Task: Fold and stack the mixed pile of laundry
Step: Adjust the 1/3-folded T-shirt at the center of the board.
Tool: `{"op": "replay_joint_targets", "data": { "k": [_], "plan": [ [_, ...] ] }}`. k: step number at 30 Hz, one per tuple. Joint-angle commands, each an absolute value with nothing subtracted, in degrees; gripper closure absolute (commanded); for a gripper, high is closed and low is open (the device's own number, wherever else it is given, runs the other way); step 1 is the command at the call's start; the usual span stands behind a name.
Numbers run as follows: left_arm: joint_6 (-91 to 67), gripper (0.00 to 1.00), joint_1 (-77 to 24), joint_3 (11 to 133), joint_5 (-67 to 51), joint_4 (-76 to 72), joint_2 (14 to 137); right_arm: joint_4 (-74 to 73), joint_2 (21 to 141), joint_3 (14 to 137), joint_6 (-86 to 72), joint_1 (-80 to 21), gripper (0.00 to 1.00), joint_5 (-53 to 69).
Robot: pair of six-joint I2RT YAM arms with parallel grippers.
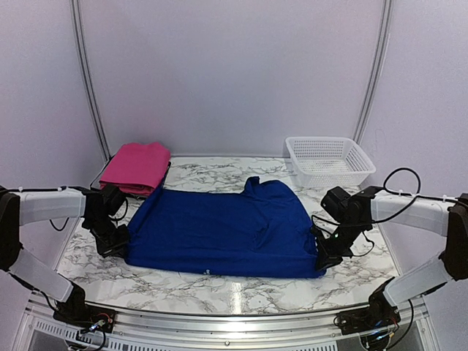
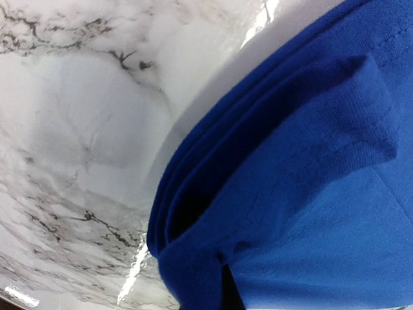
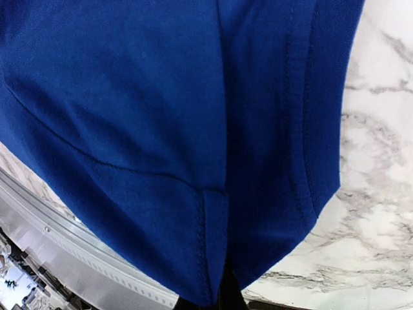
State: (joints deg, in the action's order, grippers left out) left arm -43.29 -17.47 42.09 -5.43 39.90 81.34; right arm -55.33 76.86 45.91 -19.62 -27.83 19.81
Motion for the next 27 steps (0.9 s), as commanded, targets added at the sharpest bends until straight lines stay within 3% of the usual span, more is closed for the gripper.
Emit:
{"op": "replay_joint_targets", "data": {
  "k": [1, 2, 3, 5, 7, 10, 12, 16, 20, 27],
  "plan": [
    [-42.97, 1.00, -16.98, 38.92, -2.34, 47.56, 78.55, -57.79, 78.68, 45.87, -18.35, -27.42, 1.00, 23.37],
    [-43.12, 1.00, -16.90, 38.30, -2.27, 47.63, 78.49, -57.19, 79.54, 46.13, -18.15, -27.38, 1.00, 24.64],
    [-43.23, 0.91, -16.93, 38.03, -2.31, 47.59, 78.56, -56.60, 80.55, 46.56, -17.67, -27.45, 0.93, 26.22],
    [-43.42, 0.64, -16.96, 38.83, -2.80, 47.21, 77.73, -55.89, 81.57, 48.35, -17.00, -27.57, 0.74, 27.52],
    [-41.97, 0.44, -16.96, 41.77, -1.88, 47.09, 75.19, -56.30, 80.79, 51.16, -16.54, -27.21, 0.61, 26.60],
    [-37.49, 0.12, -16.94, 48.78, 3.28, 47.35, 69.97, -57.36, 79.17, 54.97, -14.76, -25.37, 0.51, 25.41],
    [-34.96, 0.02, -16.92, 54.18, 4.97, 46.96, 67.97, -56.44, 77.92, 56.64, -13.57, -23.51, 0.48, 25.03],
    [-30.06, 0.01, -17.65, 58.54, -7.69, 38.49, 69.78, -52.01, 78.11, 59.64, -12.23, -21.25, 0.44, 24.50],
    [-26.03, 0.05, -25.54, 60.93, -14.18, 23.48, 75.34, -43.53, 81.88, 60.02, -12.30, -20.44, 0.47, 27.19],
    [-21.77, 0.41, -39.49, 80.47, -19.64, 18.54, 103.36, -34.96, 92.09, 63.65, -11.87, -19.97, 0.53, 28.62]
  ]
}}
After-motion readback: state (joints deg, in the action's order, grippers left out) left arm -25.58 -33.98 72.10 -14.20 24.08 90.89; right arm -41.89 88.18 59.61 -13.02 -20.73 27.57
